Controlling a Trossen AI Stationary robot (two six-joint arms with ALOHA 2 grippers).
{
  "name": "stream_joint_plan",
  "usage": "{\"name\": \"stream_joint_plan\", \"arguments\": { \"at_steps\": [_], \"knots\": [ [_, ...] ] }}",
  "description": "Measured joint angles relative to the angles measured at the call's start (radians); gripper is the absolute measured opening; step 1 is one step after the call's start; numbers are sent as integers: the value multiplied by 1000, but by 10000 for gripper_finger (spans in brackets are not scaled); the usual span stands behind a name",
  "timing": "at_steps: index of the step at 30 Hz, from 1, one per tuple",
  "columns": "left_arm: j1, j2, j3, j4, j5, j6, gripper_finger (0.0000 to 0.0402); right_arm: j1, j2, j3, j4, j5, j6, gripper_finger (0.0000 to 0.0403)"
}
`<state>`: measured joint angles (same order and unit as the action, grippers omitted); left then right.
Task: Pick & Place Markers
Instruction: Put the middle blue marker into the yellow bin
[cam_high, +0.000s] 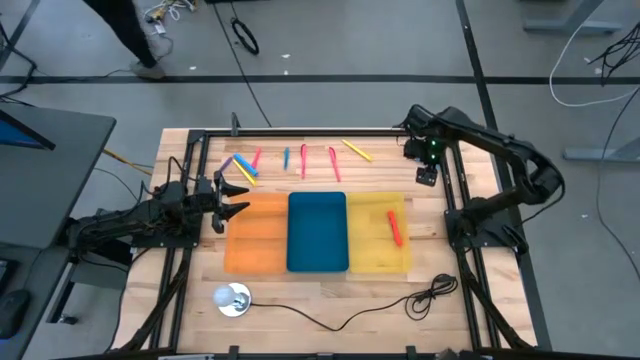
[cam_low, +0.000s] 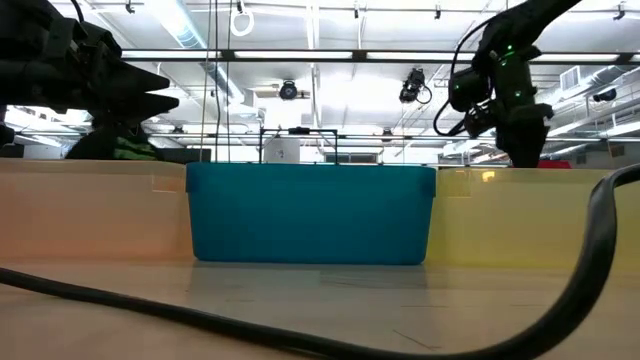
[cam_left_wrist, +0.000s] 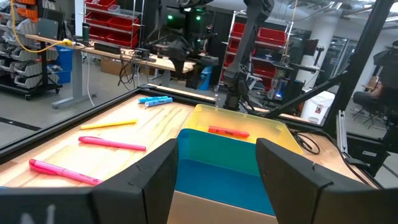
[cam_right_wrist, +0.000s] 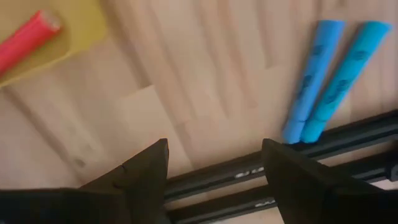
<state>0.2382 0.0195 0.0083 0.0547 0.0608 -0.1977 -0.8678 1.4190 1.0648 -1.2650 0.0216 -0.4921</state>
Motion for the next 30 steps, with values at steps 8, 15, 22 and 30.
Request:
{"name": "stream_joint_plan", "arguments": {
  "at_steps": [8, 15, 22, 30],
  "knots": [
    [0, 0, 0, 0, 0, 0, 222, -106, 91, 135, 47, -3, -63, 259],
    [0, 0, 0, 0, 0, 1, 222, -190, 179, 222, 56, -3, -117, 259],
    [0, 0, 0, 0, 0, 0, 222, -237, 225, 232, 57, -12, -34, 259],
    [0, 0, 0, 0, 0, 0, 222, -238, 225, 232, 85, -13, -2, 259]
  ]
}}
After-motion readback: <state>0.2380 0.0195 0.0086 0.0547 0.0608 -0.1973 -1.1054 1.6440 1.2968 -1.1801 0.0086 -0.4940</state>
